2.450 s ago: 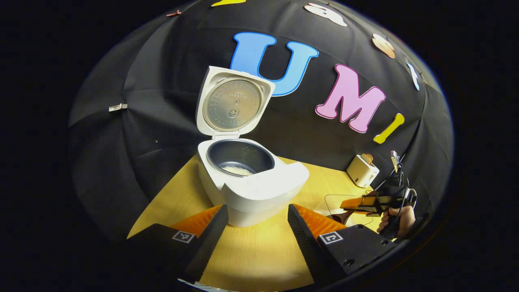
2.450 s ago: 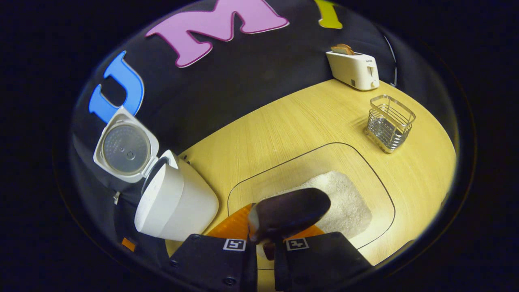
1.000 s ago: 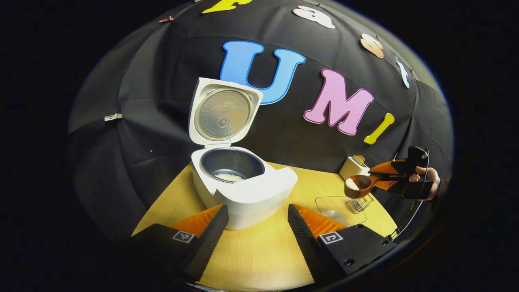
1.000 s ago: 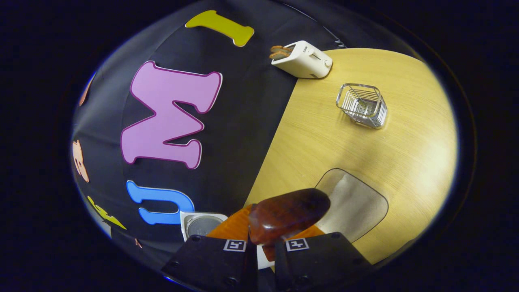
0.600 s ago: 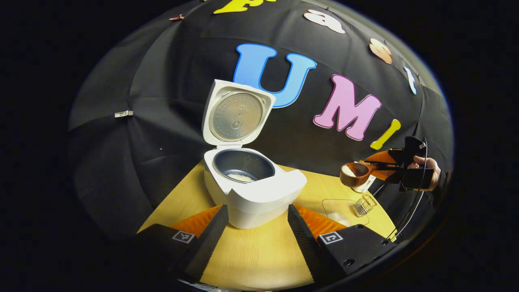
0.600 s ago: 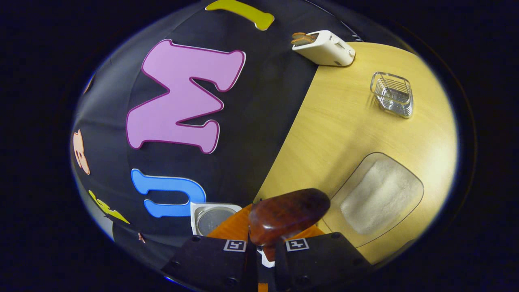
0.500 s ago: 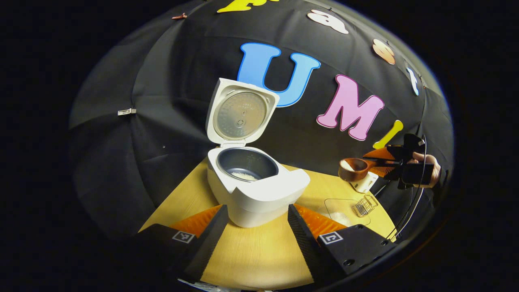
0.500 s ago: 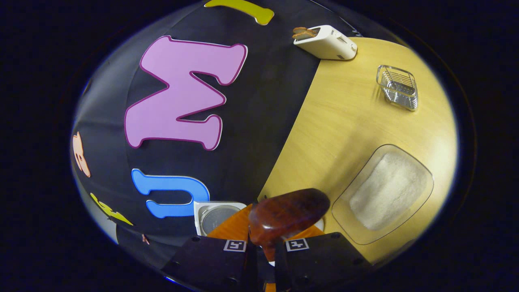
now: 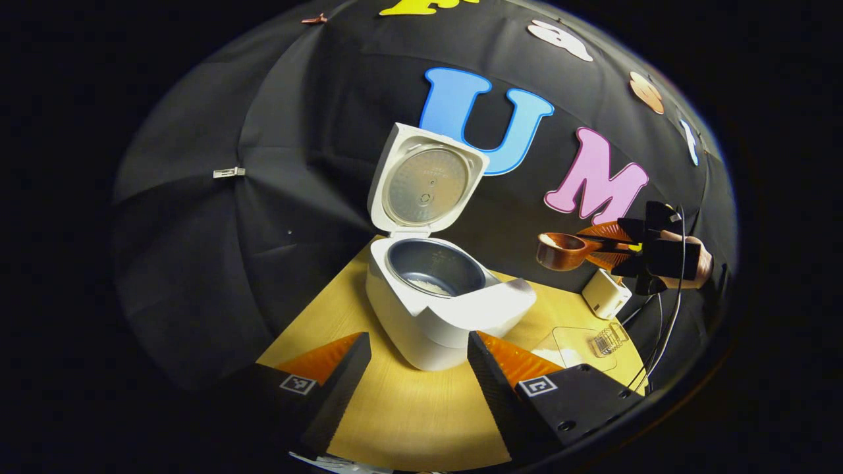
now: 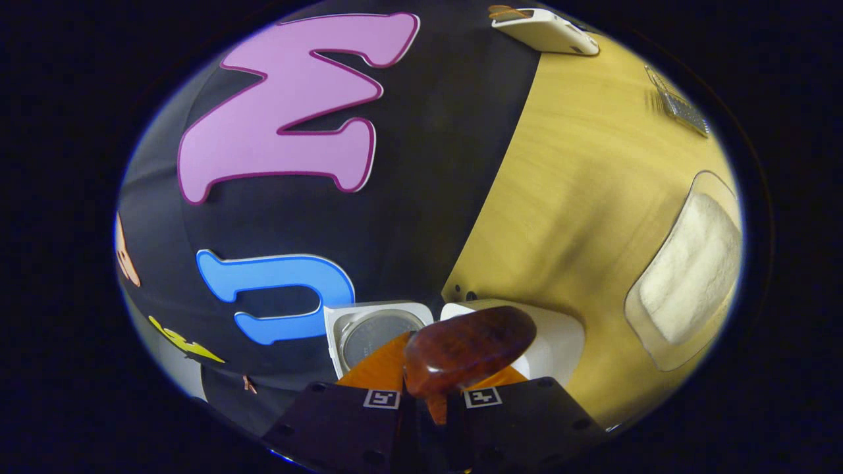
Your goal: Close the left gripper, press the button to open the rice cooker; take a wooden spoon from the chopstick holder with the right hand, scoop a spoonful of rice and pour it into the rice cooker, then put the wooden spoon back into the chopstick holder.
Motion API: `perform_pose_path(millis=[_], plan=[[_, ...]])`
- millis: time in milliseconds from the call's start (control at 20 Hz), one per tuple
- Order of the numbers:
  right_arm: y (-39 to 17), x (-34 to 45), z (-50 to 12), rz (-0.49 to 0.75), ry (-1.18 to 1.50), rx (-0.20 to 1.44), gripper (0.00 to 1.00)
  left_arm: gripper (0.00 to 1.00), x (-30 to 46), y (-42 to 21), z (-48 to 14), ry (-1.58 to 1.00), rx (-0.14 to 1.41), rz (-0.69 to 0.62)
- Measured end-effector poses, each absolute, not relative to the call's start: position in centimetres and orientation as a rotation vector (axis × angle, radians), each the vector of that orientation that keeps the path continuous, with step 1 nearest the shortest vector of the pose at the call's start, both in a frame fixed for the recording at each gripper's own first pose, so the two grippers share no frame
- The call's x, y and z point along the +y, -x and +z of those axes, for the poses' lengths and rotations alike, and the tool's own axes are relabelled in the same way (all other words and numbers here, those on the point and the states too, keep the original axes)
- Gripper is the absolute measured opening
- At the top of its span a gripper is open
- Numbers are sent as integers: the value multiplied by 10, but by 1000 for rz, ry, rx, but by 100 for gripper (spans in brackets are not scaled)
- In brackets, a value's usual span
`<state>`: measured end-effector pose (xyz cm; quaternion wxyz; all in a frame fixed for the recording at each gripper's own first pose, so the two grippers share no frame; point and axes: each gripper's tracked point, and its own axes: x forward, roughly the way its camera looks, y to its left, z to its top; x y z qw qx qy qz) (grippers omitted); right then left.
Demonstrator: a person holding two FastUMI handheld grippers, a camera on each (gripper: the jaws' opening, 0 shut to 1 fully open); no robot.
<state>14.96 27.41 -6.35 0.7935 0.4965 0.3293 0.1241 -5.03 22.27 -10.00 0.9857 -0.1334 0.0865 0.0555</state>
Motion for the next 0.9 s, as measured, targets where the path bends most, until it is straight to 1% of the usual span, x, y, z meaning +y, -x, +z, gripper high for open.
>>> perform_pose_path(millis=[200, 400, 500, 750, 900], plan=[[-172, 308, -79, 269, -1064, 738, 21, 95, 241, 43, -100, 284, 169, 125], [-199, 342, -88, 314, -924, 710, 21, 95, 257, 38, -105, 310, 179, 153], [-207, 365, -87, 366, -813, 671, 21, 96, 261, 38, -108, 320, 181, 165], [-208, 413, -97, 477, -415, 560, 21, 95, 274, 42, -120, 334, 200, 201], [-204, 435, -108, 523, -261, 516, 21, 95, 280, 44, -125, 346, 200, 219]])
